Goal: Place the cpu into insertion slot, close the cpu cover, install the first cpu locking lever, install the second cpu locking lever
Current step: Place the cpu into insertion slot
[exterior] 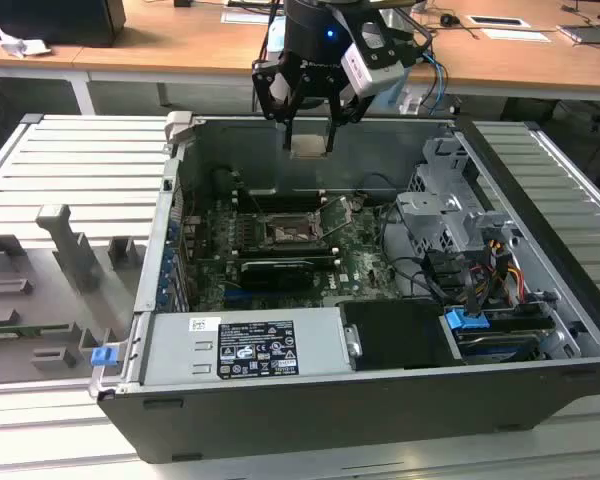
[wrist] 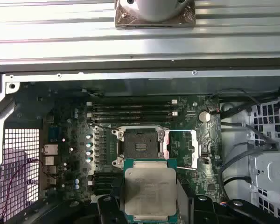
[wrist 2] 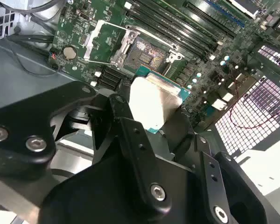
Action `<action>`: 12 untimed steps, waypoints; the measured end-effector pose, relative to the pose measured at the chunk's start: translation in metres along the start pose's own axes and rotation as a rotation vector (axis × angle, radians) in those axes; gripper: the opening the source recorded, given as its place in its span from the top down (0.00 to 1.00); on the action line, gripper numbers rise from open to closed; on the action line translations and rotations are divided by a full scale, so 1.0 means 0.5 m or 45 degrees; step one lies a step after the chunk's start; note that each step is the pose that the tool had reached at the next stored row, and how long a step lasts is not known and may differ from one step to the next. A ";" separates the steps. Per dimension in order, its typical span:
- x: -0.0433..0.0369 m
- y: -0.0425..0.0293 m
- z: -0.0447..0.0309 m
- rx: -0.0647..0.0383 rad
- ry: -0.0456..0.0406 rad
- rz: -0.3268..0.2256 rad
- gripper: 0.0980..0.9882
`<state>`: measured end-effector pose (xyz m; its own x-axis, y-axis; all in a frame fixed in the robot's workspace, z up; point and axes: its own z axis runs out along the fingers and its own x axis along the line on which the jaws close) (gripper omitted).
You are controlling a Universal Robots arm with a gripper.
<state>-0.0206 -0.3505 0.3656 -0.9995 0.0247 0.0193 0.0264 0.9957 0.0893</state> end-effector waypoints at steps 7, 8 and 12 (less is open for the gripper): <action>0.001 0.000 0.000 0.000 -0.004 0.039 0.51; 0.001 0.000 0.000 0.000 -0.004 0.047 0.51; 0.001 0.000 0.001 -0.001 -0.010 0.108 0.51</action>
<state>-0.0210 -0.3504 0.3652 -0.9938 0.1095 0.0192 0.1108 0.9899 0.0886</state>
